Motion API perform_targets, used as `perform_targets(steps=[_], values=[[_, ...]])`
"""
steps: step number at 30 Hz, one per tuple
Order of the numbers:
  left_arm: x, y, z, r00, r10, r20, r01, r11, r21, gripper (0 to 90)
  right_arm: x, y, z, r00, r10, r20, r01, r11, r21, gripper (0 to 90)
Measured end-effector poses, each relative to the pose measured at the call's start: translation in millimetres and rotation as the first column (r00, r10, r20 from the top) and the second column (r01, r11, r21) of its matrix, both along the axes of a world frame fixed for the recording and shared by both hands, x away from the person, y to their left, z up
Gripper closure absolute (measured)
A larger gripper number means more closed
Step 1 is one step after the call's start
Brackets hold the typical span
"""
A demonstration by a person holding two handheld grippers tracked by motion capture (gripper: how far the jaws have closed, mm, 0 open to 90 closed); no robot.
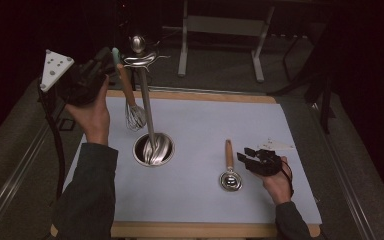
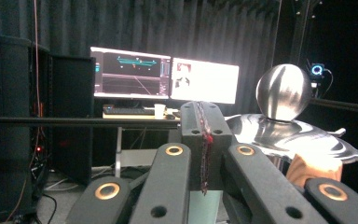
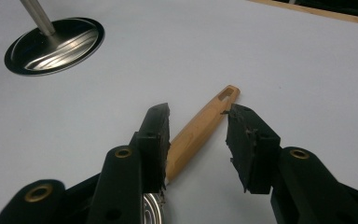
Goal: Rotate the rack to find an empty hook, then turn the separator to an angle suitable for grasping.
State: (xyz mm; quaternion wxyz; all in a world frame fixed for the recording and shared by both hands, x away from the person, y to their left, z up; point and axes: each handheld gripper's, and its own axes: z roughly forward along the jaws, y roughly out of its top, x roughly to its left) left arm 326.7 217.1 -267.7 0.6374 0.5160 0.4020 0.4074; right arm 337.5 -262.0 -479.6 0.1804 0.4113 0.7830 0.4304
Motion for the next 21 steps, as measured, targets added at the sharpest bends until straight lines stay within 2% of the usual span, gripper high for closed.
perform_targets(steps=[13,21], values=[[-11.0,7.4,-7.2,0.9996,-0.005,0.027,0.006,0.9999,-0.009,90.0,0.2,0.2,-1.5,0.9999,0.002,-0.016,-0.002,1.0,0.002,58.3],[-14.2,15.9,-18.6,1.0,-0.004,0.008,0.004,0.9999,-0.01,88.6,0.7,-1.1,-1.8,0.9998,-0.012,-0.012,0.012,1.0,0.0,60.7]])
